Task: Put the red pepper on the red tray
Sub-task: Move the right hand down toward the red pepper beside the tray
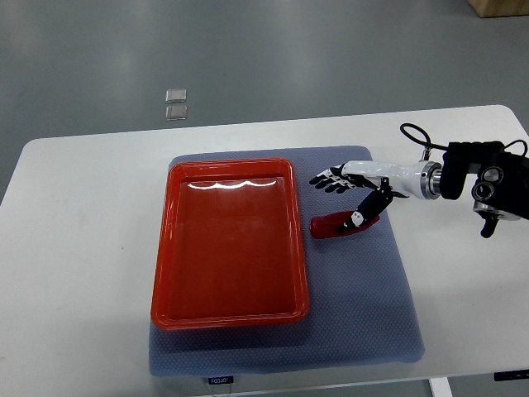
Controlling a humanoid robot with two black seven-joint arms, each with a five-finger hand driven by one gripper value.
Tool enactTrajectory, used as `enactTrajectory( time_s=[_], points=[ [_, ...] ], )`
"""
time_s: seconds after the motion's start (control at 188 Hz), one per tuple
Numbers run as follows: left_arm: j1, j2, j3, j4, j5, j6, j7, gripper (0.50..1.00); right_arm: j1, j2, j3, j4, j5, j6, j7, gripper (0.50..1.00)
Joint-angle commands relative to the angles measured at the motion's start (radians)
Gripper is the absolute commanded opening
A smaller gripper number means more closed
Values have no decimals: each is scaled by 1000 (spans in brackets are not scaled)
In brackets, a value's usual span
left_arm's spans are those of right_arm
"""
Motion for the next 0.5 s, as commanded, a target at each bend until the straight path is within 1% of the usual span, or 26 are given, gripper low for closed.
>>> enactTrajectory(
  time_s=[0.0,0.207,0.493],
  points=[
    [0,0,1,0,0,0,0,1000,-26,15,0,0,-27,-27,12,907],
    [0,0,0,0,0,0,0,1000,-52,30,-1,-12,-117,-61,35,905],
    [0,0,0,0,0,0,0,1000,-63,41,-15,-33,-211,-102,45,901]
  ],
)
